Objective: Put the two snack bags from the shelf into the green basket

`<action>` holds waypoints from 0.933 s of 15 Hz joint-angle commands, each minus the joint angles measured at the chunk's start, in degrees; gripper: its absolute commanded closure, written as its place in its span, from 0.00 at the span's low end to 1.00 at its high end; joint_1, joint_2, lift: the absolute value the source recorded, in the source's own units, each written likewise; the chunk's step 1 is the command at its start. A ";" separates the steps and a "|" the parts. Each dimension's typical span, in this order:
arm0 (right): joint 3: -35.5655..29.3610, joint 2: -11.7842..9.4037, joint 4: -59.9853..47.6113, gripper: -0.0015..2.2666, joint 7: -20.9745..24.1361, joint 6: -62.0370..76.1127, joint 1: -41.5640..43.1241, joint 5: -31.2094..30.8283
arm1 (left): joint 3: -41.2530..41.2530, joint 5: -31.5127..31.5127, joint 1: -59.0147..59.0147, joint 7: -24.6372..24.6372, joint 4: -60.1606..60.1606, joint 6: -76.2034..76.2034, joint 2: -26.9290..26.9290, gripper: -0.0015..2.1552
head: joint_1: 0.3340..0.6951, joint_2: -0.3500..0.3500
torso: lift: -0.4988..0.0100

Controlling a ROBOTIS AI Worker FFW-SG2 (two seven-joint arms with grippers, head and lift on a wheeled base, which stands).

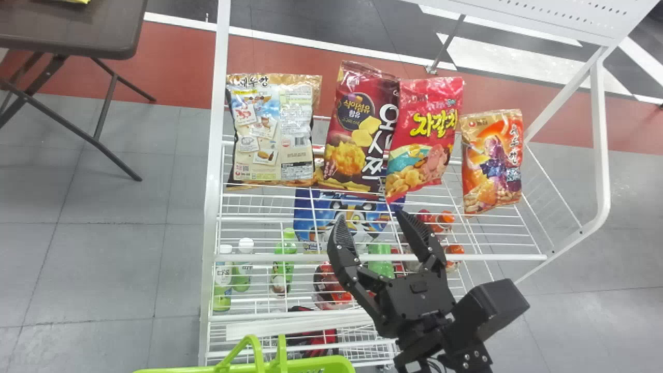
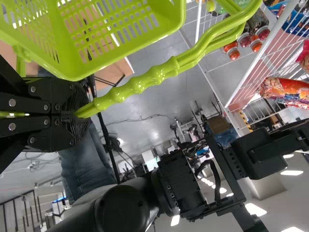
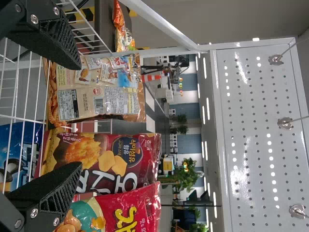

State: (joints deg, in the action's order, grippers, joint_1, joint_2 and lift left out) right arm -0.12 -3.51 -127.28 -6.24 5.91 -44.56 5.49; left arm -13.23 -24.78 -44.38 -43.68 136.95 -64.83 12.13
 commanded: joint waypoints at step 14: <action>6.27 -0.44 9.51 0.05 2.90 -9.56 16.34 -4.52 | -1.19 1.49 -0.44 0.44 0.24 -0.87 0.00 0.84 | 1.00 0.00 | 0.96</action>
State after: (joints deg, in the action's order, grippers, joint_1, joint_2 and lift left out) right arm 4.37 -3.92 -120.20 -3.80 -2.46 -32.03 1.90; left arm -14.18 -23.71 -44.69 -43.33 137.24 -65.65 12.13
